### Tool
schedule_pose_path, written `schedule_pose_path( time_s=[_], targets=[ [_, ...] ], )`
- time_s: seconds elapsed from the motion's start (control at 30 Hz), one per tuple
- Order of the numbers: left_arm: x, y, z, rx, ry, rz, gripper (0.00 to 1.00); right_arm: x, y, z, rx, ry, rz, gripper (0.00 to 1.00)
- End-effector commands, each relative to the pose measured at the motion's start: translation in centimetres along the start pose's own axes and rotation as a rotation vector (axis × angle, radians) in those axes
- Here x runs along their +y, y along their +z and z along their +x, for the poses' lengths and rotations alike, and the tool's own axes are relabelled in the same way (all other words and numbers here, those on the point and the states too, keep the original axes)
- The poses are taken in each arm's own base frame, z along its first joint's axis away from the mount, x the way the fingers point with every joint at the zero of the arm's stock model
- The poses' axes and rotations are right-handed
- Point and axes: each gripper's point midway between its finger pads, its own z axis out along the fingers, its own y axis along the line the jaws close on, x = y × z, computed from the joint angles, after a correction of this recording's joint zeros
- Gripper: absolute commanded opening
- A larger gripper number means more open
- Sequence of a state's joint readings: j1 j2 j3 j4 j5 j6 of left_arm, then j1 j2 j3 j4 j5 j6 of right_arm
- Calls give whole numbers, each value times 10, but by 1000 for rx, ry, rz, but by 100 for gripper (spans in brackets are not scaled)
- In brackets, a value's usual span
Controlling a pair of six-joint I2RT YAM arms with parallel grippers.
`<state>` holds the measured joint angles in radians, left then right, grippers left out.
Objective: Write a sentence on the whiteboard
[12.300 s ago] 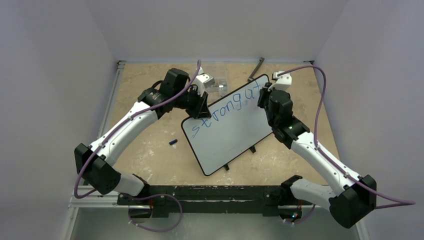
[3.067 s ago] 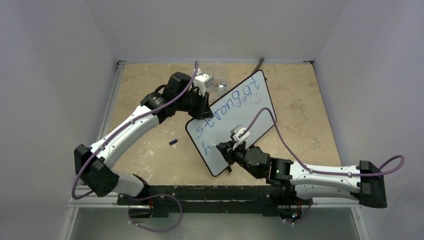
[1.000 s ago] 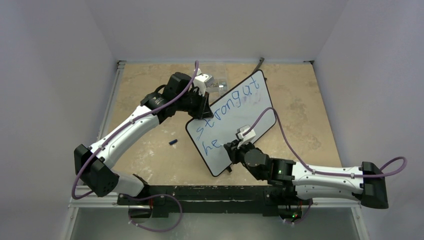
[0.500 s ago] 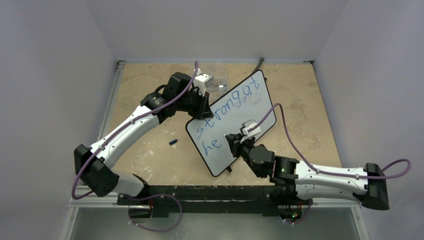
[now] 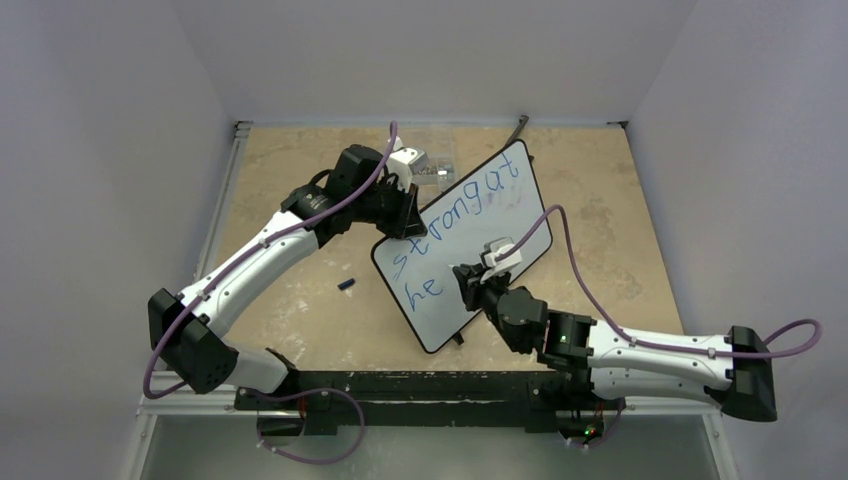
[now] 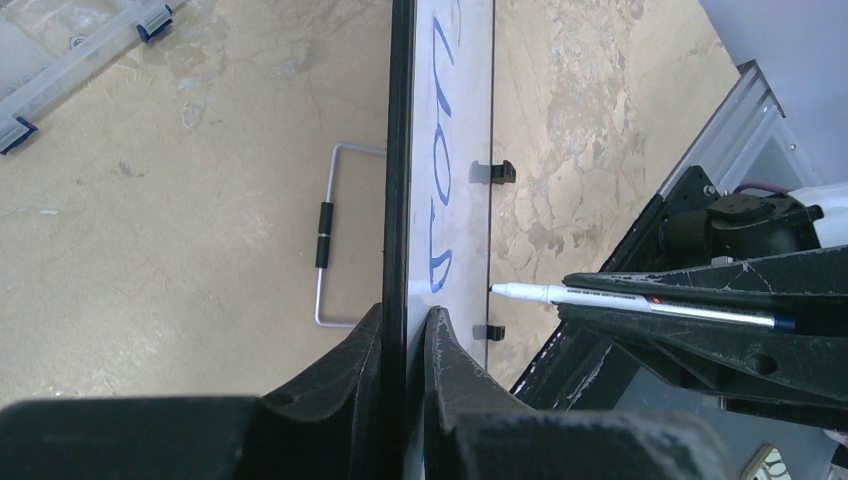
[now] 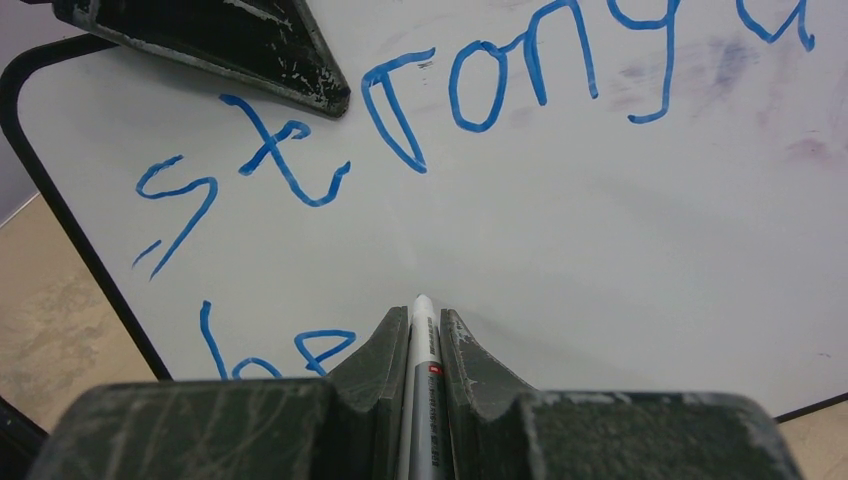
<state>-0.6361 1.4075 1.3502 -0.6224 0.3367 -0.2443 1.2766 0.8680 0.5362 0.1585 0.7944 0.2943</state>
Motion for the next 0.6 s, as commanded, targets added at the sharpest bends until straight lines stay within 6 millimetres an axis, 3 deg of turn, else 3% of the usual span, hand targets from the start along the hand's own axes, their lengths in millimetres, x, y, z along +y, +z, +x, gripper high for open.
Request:
schedule_pose_path(
  time_s=[0.0,0.57],
  targets=[
    [61,-8,28,103,94,-284,0,-5,3,-13,-46,36,28,0],
    [69,-22,31,103,135,-335,0,2,8,-11,-45,53,-4,0]
  ],
)
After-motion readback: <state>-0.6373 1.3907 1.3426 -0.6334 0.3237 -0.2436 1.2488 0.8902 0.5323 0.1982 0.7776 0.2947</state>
